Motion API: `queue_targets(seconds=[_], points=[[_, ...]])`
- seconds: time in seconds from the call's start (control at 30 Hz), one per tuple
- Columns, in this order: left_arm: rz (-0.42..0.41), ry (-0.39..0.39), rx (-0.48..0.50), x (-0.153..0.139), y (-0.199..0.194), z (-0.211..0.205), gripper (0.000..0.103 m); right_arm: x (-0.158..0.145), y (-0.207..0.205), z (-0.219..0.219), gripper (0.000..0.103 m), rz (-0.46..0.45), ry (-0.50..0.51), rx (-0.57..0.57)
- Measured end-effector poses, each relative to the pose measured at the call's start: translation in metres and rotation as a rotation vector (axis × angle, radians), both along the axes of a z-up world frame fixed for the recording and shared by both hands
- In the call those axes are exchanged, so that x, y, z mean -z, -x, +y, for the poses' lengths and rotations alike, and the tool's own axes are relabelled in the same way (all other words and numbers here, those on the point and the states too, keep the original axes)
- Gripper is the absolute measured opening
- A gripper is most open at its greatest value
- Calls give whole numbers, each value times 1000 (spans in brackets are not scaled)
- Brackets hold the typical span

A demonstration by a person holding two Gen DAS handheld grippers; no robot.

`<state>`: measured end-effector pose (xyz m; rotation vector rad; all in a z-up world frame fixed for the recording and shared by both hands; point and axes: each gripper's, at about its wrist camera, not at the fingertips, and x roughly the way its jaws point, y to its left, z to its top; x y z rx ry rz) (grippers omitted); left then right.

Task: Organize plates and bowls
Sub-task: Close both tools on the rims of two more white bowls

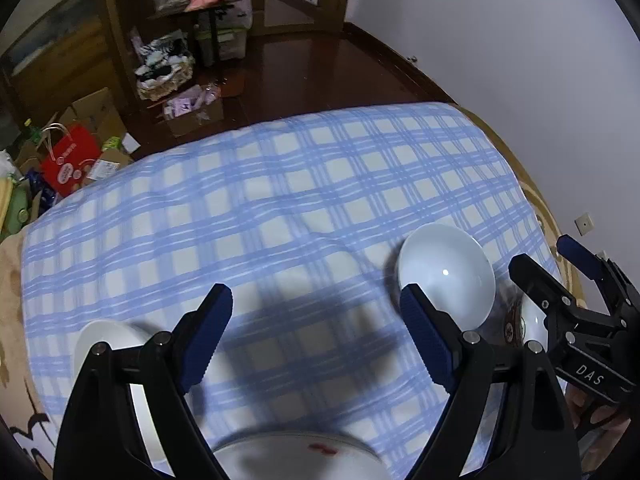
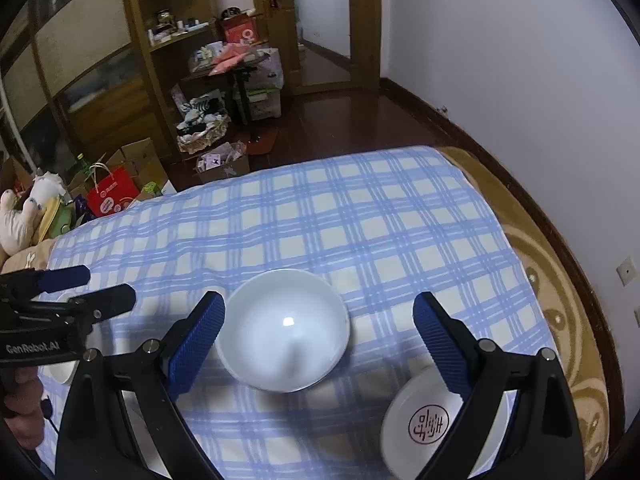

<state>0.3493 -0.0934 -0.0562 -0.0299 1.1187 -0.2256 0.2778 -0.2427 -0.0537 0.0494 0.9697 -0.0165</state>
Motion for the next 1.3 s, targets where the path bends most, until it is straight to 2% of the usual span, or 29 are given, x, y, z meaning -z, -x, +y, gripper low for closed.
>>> queue_targets(seconds=[0.07, 0.2, 0.27, 0.43, 0.53, 0.6, 0.63, 0.77, 0.8, 0.83, 0.9, 1.0, 1.17, 1.3], points=[[10, 0, 33, 7, -6, -11, 85, 7, -4, -7, 99, 12, -10, 20], [-18, -45, 98, 16, -9, -33, 85, 19, -11, -18, 89, 36, 10, 34], [7, -28, 112, 24, -11, -40, 85, 25, -14, -27, 86, 56, 13, 47], [56, -1, 125, 41, -17, -55, 85, 44, -20, -44, 66, 121, -64, 62], [103, 16, 121, 53, -23, -62, 85, 52, -21, -45, 60, 153, -62, 46], [120, -3, 114, 60, -24, -65, 82, 57, -22, -46, 57, 178, -100, 40], [125, -7, 115, 62, -25, -66, 81, 61, -22, -47, 49, 193, -133, 36], [153, -13, 104, 72, -24, -69, 63, 73, -24, -46, 28, 241, -176, 38], [160, -21, 79, 75, -25, -68, 60, 76, -24, -44, 17, 263, -178, 33], [163, -36, 44, 78, -25, -67, 58, 79, -23, -42, 13, 277, -190, 27], [165, -8, 28, 81, -23, -64, 44, 82, -22, -38, 11, 289, -211, 13], [175, 63, 38, 85, -21, -64, 26, 82, -23, -34, 11, 286, -183, 7], [277, 115, -8, 96, -27, -64, 9, 78, -23, -25, 11, 283, -155, -3], [238, 49, 4, 87, -17, -71, 10, 70, -20, -16, 9, 276, -95, -1]])
